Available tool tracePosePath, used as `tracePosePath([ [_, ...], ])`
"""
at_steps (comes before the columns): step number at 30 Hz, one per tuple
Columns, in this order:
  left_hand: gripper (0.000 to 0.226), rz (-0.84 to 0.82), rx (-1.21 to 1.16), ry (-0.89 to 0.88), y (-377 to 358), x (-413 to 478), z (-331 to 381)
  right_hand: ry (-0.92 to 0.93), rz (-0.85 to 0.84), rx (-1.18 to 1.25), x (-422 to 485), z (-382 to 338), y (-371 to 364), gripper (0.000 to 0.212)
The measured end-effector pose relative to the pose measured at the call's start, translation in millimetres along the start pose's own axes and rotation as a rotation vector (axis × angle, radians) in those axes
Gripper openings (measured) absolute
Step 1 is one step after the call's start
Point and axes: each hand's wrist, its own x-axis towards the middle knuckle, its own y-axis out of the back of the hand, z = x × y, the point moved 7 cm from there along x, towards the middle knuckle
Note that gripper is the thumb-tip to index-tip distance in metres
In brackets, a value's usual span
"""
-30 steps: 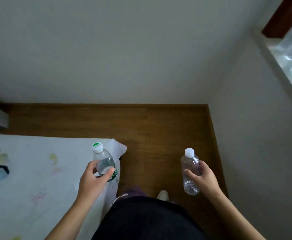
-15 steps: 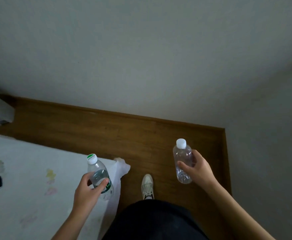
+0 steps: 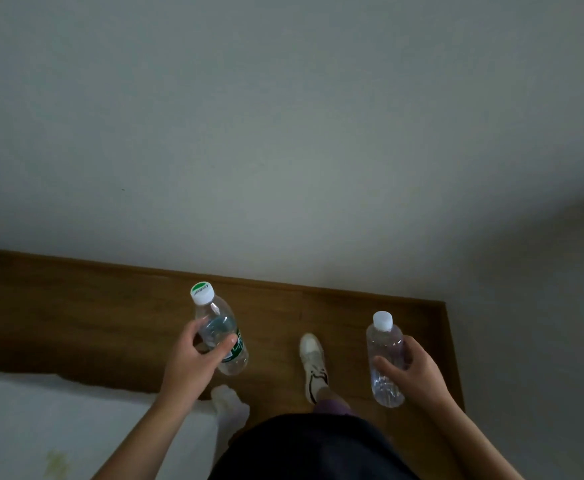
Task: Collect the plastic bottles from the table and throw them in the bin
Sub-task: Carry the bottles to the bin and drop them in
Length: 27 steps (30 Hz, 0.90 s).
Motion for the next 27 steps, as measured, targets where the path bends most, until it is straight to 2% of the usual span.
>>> tracePosePath([
  [1, 0.049, 0.005, -0.011, 0.012, 1, 12, 1, 0.023, -0.009, -0.006, 17, -9, -2, 0.084],
  [4, 0.045, 0.054, -0.057, 0.083, 11, 46, 1, 0.06, -0.069, -0.051, 74, -46, -11, 0.067],
  [6, 0.045, 0.114, -0.102, 0.141, 24, 66, 3, 0.097, -0.125, -0.067, 114, -79, -20, 0.069],
  [9, 0.065, 0.213, -0.168, 0.214, 49, 86, -4, 0.16, -0.24, -0.082, 166, -145, -37, 0.088],
  [11, 0.076, 0.322, -0.215, 0.241, 68, 86, -5, 0.212, -0.328, -0.08, 193, -193, -56, 0.085],
  [13, 0.069, 0.438, -0.236, 0.268, 84, 82, -7, 0.278, -0.411, -0.097, 218, -241, -82, 0.08],
  [15, 0.061, 0.546, -0.243, 0.332, 99, 70, -16, 0.358, -0.499, -0.148, 232, -286, -112, 0.063],
  [16, 0.059, 0.602, -0.261, 0.36, 107, 62, -22, 0.398, -0.547, -0.166, 235, -308, -129, 0.065],
  [18, 0.06, 0.717, -0.295, 0.418, 122, 44, -38, 0.476, -0.627, -0.186, 236, -354, -163, 0.087],
  [19, 0.062, 0.77, -0.308, 0.454, 129, 35, -45, 0.514, -0.67, -0.201, 235, -375, -182, 0.088],
  [22, 0.076, 0.91, -0.346, 0.561, 145, 10, -75, 0.598, -0.797, -0.251, 223, -433, -237, 0.069],
  [23, 0.074, 0.948, -0.373, 0.593, 150, 4, -84, 0.629, -0.824, -0.26, 220, -450, -255, 0.065],
  [25, 0.057, 0.989, -0.425, 0.657, 162, 0, -101, 0.67, -0.864, -0.277, 215, -482, -290, 0.058],
  [27, 0.049, 1.023, -0.462, 0.702, 179, 2, -119, 0.7, -0.896, -0.293, 210, -509, -323, 0.059],
])
